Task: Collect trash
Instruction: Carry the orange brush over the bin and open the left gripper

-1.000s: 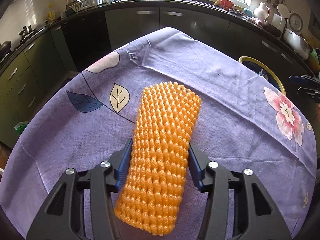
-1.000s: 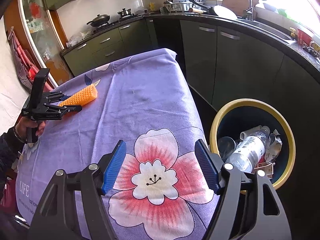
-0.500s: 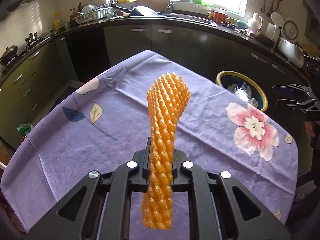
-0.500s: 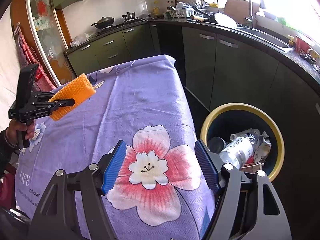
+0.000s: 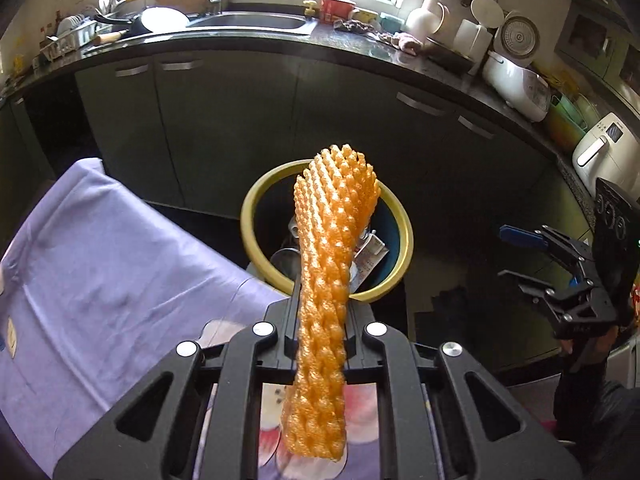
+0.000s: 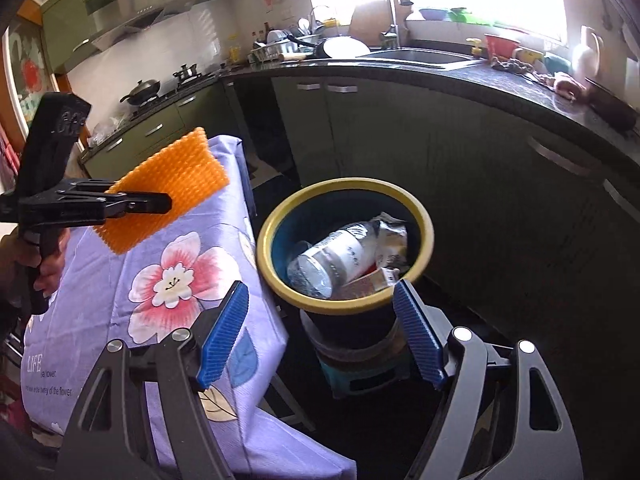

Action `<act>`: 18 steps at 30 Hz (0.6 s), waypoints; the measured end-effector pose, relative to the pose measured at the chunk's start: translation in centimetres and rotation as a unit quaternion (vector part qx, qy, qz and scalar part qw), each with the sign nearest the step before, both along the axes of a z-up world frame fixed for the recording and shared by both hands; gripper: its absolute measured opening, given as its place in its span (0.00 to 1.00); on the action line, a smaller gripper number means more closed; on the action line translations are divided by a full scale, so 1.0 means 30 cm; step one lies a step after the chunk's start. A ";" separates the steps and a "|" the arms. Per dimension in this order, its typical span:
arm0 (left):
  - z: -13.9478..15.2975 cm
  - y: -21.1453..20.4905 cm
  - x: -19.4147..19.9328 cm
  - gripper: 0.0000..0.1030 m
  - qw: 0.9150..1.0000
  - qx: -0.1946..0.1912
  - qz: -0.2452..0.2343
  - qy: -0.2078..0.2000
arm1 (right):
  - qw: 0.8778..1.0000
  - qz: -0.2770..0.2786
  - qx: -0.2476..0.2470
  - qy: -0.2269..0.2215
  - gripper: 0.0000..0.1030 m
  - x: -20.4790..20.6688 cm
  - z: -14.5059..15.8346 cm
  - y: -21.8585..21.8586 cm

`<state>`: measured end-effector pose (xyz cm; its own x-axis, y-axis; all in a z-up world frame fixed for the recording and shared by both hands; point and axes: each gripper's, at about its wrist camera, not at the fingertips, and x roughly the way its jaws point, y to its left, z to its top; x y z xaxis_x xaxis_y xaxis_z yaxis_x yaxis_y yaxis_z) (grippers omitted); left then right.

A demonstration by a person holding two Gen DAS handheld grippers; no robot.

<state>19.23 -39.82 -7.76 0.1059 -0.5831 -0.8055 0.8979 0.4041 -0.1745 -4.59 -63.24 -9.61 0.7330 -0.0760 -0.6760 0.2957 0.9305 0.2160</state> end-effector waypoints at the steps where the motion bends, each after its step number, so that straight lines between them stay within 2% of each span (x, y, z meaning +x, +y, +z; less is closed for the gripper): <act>1: -0.018 -0.062 0.004 0.13 1.000 0.012 -0.004 -0.012 | 1.000 -0.005 0.005 -0.002 0.72 -0.020 -0.008 -0.025; 4: -0.075 -0.208 0.030 0.14 0.999 0.039 -0.018 -0.018 | 1.000 -0.019 0.021 -0.004 0.72 -0.076 -0.037 -0.090; 6: -0.114 -0.286 0.053 0.14 0.998 0.055 -0.022 -0.008 | 0.999 -0.025 0.030 -0.002 0.72 -0.098 -0.065 -0.123; 8: -0.153 -0.355 0.064 0.15 0.997 0.069 -0.025 -0.019 | 0.999 -0.030 0.041 0.000 0.72 -0.117 -0.092 -0.152; 13: -0.255 -0.476 0.085 0.19 0.994 0.106 -0.029 -0.023 | 0.998 -0.034 0.056 0.008 0.72 -0.120 -0.138 -0.186; 14: -0.267 -0.488 0.090 0.23 0.993 0.110 -0.026 -0.027 | 0.998 -0.034 0.058 0.008 0.72 -0.118 -0.142 -0.188; 16: -0.284 -0.505 0.099 0.41 0.992 0.117 -0.020 -0.031 | 0.997 -0.033 0.062 0.006 0.74 -0.114 -0.142 -0.188; 17: -0.284 -0.508 0.102 0.57 0.992 0.117 -0.015 -0.037 | 0.997 -0.033 0.062 0.006 0.76 -0.112 -0.141 -0.187; 18: -0.280 -0.503 0.102 0.66 0.992 0.116 -0.011 -0.048 | 0.998 -0.033 0.062 0.005 0.76 -0.108 -0.138 -0.184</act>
<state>22.31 -54.90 -16.15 0.1782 -0.3867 -0.9048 0.9149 0.4037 0.0076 -7.84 -68.75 -13.75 0.7224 -0.0390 -0.6904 0.3580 0.8753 0.3251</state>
